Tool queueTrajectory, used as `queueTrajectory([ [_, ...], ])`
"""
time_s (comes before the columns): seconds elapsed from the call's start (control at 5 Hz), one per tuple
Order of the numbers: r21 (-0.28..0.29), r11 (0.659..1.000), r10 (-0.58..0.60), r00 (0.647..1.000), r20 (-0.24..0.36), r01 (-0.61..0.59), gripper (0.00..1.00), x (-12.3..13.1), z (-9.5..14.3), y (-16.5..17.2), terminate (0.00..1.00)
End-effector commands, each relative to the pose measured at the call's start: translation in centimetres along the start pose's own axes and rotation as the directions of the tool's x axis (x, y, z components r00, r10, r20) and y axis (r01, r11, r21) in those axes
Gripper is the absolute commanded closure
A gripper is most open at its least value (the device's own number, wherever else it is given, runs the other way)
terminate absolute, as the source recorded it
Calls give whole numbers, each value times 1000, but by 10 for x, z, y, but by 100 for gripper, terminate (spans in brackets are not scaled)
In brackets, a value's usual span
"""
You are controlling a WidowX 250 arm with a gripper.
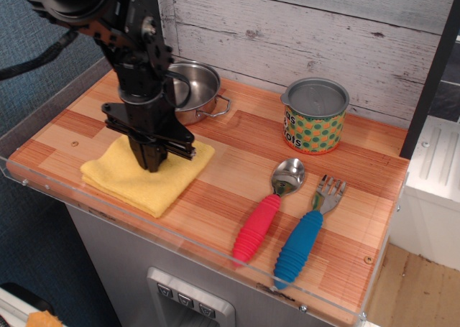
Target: Put the napkin to the left of the spoon.
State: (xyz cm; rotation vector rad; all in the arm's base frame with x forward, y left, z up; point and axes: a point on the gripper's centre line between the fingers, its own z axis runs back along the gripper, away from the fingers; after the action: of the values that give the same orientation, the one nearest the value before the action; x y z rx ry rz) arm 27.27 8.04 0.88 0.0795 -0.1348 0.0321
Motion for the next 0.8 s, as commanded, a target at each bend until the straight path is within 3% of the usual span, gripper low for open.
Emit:
queueTrajectory([
  [0.0,-30,999,-14,1000,9,15,100,1,5,-18,0],
  [0.6,-53,998,-19,1000,21,20,100,1,10,-41,0],
])
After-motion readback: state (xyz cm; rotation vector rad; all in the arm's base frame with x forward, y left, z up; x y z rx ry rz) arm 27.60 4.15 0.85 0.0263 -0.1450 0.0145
